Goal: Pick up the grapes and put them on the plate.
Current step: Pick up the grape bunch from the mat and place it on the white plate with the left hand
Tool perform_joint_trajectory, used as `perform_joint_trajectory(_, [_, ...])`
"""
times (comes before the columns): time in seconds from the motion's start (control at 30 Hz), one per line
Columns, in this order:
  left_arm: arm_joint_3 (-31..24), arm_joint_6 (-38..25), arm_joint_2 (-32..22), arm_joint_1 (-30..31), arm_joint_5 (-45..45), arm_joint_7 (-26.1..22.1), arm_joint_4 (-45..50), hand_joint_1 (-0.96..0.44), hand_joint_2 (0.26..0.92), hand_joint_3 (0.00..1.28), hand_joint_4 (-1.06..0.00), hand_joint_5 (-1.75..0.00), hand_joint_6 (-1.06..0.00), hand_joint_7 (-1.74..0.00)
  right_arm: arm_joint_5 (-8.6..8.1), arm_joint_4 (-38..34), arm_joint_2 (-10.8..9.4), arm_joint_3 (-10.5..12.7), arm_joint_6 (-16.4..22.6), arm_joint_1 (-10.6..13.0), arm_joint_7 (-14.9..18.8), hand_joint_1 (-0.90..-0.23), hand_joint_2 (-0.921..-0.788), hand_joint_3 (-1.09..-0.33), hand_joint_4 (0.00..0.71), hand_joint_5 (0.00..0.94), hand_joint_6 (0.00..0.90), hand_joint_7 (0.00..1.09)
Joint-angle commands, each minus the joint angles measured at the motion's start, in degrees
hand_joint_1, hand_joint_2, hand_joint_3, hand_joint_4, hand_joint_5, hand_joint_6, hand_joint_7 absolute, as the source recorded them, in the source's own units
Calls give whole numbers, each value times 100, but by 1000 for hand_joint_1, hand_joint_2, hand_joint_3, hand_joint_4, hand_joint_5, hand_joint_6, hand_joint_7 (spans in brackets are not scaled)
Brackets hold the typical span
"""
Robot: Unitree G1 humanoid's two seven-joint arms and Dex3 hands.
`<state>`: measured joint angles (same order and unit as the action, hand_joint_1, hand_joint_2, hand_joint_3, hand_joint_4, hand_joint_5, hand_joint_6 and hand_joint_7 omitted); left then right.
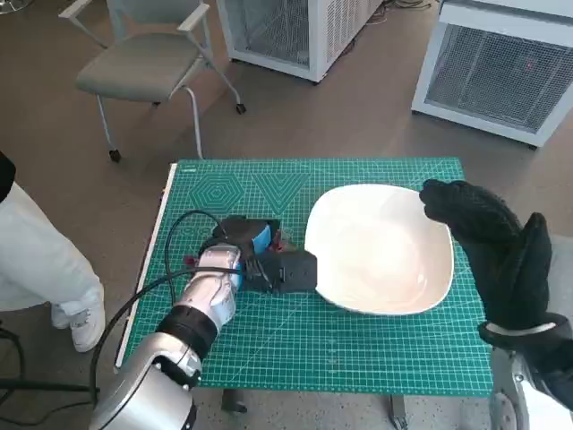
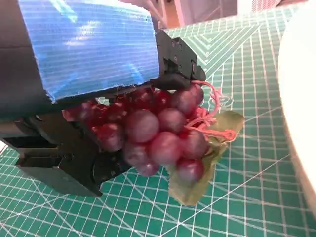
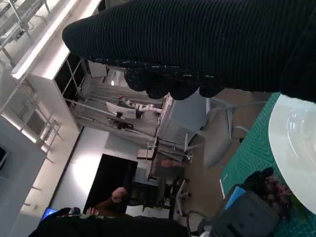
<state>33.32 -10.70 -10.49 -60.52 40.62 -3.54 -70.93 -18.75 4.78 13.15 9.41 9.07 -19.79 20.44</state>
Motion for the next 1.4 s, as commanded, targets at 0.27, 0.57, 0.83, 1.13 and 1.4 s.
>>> perform_joint_trajectory(0.27, [16,22,-3,5,-14,-161,64,388,619,909,-391,-1735,-242,-15,67,-25,21,13,-26,98,-30,-529,-921,-593,366,190,103,867])
perform_joint_trajectory(0.57, [-30,87,-45,9,-68,-212,93,390,612,915,-398,-1731,-262,-24,66,-38,21,13,-12,95,-25,-530,-921,-593,365,193,106,868])
perform_joint_trajectory(0.83, [-47,96,-48,9,-74,-214,95,391,607,923,-400,-1733,-263,-23,65,-41,22,12,-10,94,-26,-530,-921,-593,363,196,106,868])
perform_joint_trajectory(1.13, [-151,100,-107,-19,-179,-270,259,399,567,983,-419,-1745,-297,-35,84,-48,10,16,1,92,-41,-530,-921,-593,362,199,113,871])
perform_joint_trajectory(1.4, [-289,-68,-379,62,-220,-551,1406,327,623,839,-447,-1647,-625,-492,63,-59,1,35,12,78,-28,-530,-921,-592,361,201,114,871])
